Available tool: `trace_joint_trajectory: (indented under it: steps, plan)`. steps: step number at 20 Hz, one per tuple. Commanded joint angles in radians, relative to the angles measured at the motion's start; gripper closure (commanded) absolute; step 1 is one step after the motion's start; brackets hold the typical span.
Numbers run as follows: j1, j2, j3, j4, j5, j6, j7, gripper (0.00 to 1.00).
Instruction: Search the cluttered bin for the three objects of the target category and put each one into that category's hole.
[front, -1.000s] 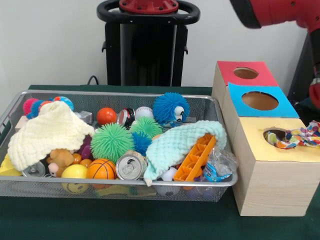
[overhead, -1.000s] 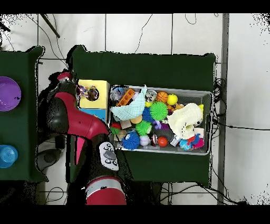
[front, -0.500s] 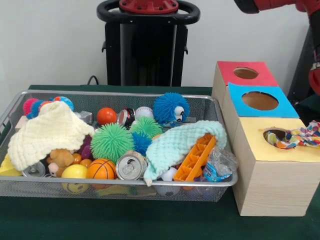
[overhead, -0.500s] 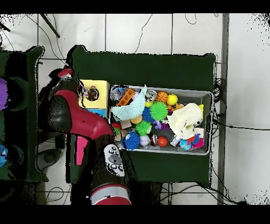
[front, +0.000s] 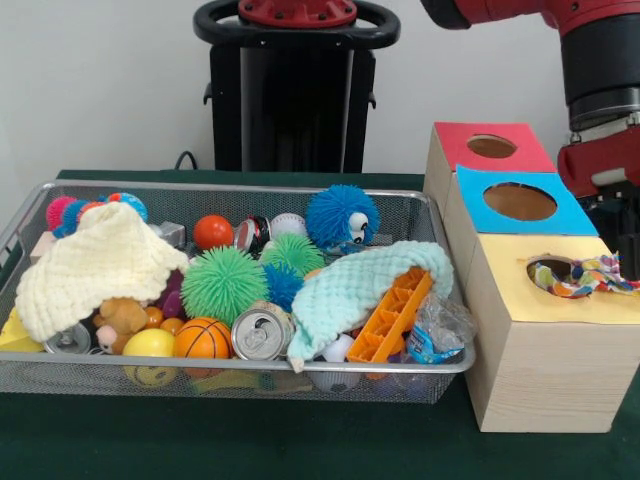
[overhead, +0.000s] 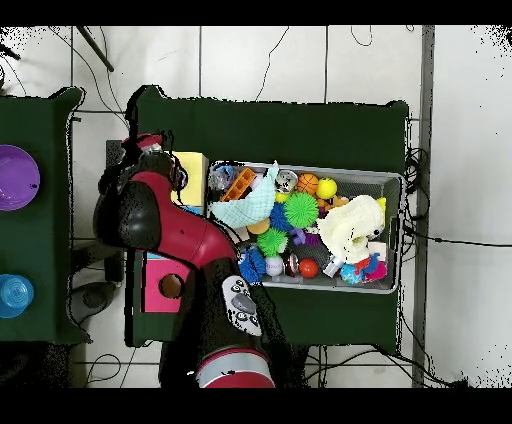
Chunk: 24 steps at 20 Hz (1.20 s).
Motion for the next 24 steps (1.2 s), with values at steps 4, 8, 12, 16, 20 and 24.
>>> trace_joint_trajectory:
  steps: [4,8,12,16,20,24]
  plan:
    - [-0.047,0.014,0.060,0.095,-0.046,0.075,0.177,1.00]
    - [-0.104,0.046,0.113,0.114,-0.122,0.032,0.201,1.00]
    - [-0.119,0.066,0.128,0.117,-0.147,0.007,0.220,1.00]
    - [-0.102,0.062,0.119,0.119,-0.134,0.003,0.231,1.00]
    - [-0.109,0.070,0.125,0.120,-0.145,-0.003,0.231,1.00]
    - [-0.125,0.078,0.139,0.124,-0.166,-0.012,0.236,1.00]
